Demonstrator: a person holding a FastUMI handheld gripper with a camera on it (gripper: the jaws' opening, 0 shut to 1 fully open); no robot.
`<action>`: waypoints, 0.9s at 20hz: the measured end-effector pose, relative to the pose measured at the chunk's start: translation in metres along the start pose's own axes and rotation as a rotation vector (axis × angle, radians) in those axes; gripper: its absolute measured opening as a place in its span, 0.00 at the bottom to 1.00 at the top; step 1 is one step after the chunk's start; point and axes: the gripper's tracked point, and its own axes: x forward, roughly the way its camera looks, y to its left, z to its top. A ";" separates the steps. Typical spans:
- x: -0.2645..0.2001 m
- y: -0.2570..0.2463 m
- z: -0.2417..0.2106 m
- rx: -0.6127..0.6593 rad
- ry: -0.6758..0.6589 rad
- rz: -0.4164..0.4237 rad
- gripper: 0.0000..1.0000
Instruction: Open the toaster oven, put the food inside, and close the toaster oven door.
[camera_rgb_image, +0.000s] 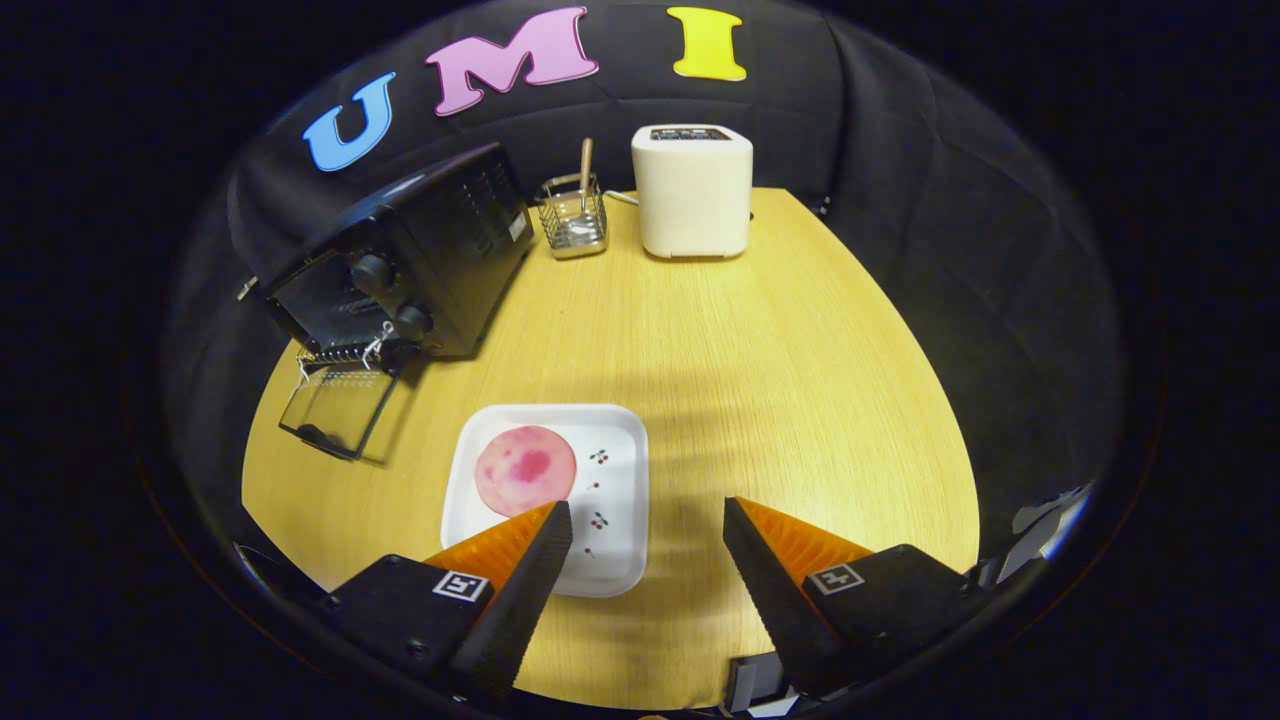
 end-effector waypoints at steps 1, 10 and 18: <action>0.005 -0.003 -0.002 -0.016 0.013 -0.001 1.00; 0.038 0.015 -0.012 -0.061 0.099 0.065 1.00; 0.045 0.004 -0.007 -0.060 0.097 0.055 0.58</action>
